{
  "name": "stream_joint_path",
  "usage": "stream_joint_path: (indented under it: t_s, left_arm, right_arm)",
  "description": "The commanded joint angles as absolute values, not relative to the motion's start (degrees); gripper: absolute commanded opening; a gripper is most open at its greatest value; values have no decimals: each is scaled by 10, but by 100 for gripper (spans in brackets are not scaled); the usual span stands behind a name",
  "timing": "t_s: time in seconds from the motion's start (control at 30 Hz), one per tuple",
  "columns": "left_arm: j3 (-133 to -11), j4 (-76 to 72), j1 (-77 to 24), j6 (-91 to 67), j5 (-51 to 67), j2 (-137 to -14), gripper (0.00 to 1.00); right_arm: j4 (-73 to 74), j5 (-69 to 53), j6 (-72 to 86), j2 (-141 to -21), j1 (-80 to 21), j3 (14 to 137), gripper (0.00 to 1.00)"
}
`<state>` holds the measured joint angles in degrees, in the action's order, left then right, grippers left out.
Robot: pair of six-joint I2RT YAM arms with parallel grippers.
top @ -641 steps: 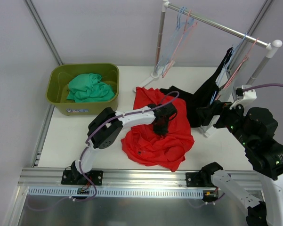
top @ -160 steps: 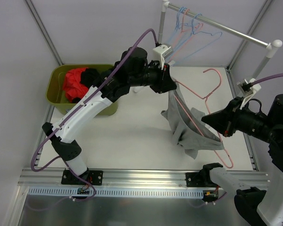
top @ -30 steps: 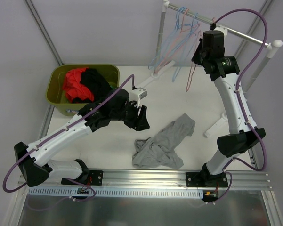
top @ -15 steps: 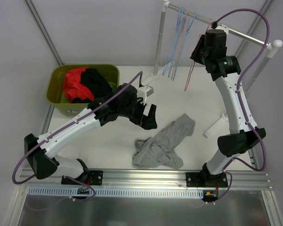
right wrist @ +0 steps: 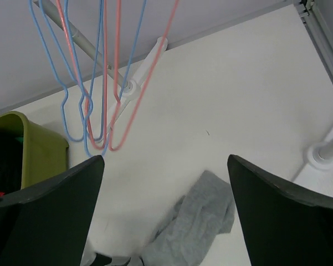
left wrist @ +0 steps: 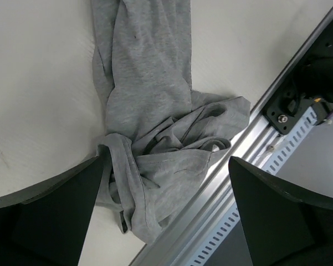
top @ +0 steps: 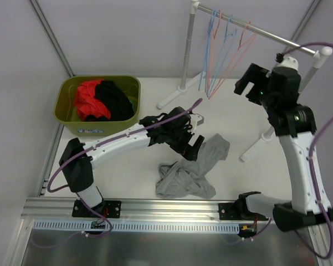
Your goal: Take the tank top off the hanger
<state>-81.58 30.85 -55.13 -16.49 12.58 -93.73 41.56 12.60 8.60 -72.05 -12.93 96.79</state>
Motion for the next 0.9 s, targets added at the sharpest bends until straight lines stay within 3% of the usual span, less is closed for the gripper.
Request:
stream_joint_path:
  t_s: [0.0,0.23,0.53,0.57,0.6,0.63,0.7,0.87]
  left_arm:
    - [-853,322,-581,-125,84,-982,99]
    - [-908,336,-623,-101,40,-1124,99]
    - [-924,372,-665,-119,-16,-1227,99]
    - [-919,372,-666,-123,-10,-1226,95]
    - [-907,372,-666,-131,-4,-1226,86]
    - [-903,371,-666,-134,-1,-1227,48]
    - [-894,372,-666,-145,-9,-1224,2]
    - [-889,388,-659,-154,-40,-1131,0]
  right_arm:
    - [448,134,83,-562,-121,912,99]
    - [500,90,91,-430,-120,840,99]
    - [505,31,124,-401,-120,816,100]
    - [505,31,126,-399,-120,811,99]
    - [505,31,127,-394,-121,807,99]
    - [505,30,129,-392,-120,801,99]
    - [504,29,131,-392,-121,798,99]
    - [499,31,123,-394,-121,800,99]
